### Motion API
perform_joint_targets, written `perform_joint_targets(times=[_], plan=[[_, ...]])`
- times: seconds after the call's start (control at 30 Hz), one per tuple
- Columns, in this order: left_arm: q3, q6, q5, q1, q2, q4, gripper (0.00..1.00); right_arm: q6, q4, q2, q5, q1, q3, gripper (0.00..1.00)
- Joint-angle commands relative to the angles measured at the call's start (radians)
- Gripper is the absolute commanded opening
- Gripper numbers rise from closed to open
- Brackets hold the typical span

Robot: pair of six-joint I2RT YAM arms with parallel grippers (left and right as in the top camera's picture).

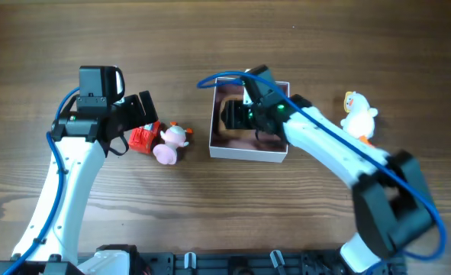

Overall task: Pack container
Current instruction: 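Carry the bear into the box and release it, right gripper, then grasp the white plush duck with the right gripper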

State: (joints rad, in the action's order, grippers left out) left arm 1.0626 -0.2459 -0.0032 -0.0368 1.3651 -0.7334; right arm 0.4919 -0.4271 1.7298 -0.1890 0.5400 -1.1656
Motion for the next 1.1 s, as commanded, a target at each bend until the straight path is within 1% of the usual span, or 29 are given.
perform_joint_targets(times=[0.0,0.1,0.2,0.23,0.3,0.33,0.37,0.43,0.47,0.5,0.6,0.67,0.7,0.73,0.8,0.9,1.0,1.07], plan=[[0.016,0.002,-0.013,0.005,0.006,0.002,1.00,-0.050,-0.046,-0.180,-0.030,0.000,0.000,0.66],[0.016,0.002,-0.013,0.005,0.006,0.002,1.00,-0.089,-0.112,-0.294,0.018,-0.001,0.000,0.67],[0.016,0.002,-0.013,0.005,0.006,0.002,1.00,-0.091,-0.245,-0.396,0.224,-0.018,0.000,0.73],[0.016,0.002,-0.013,0.005,0.006,0.002,1.00,-0.061,-0.309,-0.434,0.320,-0.037,0.000,0.73],[0.016,0.002,-0.013,0.005,0.006,0.002,1.00,-0.036,-0.402,-0.485,0.442,-0.091,0.000,0.73],[0.016,0.002,-0.013,0.005,0.006,0.002,1.00,-0.037,-0.438,-0.503,0.484,-0.127,0.000,0.75],[0.016,0.002,-0.013,0.005,0.006,0.002,1.00,-0.037,-0.473,-0.519,0.526,-0.177,0.000,0.81],[0.016,0.002,-0.013,0.005,0.006,0.002,1.00,-0.037,-0.510,-0.523,0.552,-0.263,0.001,0.88],[0.016,0.002,-0.013,0.005,0.006,0.002,1.00,-0.037,-0.504,-0.508,0.547,-0.352,0.015,0.89],[0.016,0.002,-0.013,0.005,0.006,0.002,1.00,-0.039,-0.489,-0.494,0.548,-0.386,0.027,0.90],[0.016,0.002,-0.013,0.005,0.006,0.002,1.00,-0.077,-0.406,-0.425,0.541,-0.504,0.085,0.99],[0.016,0.002,-0.013,0.005,0.006,0.002,1.00,-0.168,-0.331,-0.360,0.488,-0.563,0.110,0.99],[0.016,0.002,-0.013,0.005,0.006,0.002,1.00,-0.246,-0.289,-0.307,0.426,-0.598,0.114,0.99],[0.016,0.002,-0.013,0.005,0.006,0.002,1.00,-0.286,-0.270,-0.271,0.387,-0.618,0.114,0.99],[0.016,0.002,-0.013,0.005,0.006,0.002,1.00,-0.306,-0.252,-0.213,0.342,-0.645,0.114,0.99],[0.016,0.002,-0.013,0.005,0.006,0.002,1.00,-0.308,-0.225,-0.104,0.299,-0.681,0.114,0.99],[0.016,0.002,-0.013,0.005,0.006,0.002,1.00,-0.305,-0.223,-0.023,0.299,-0.697,0.114,1.00],[0.016,0.002,-0.013,0.005,0.006,0.002,1.00,-0.304,-0.227,0.009,0.295,-0.698,0.114,0.91]])
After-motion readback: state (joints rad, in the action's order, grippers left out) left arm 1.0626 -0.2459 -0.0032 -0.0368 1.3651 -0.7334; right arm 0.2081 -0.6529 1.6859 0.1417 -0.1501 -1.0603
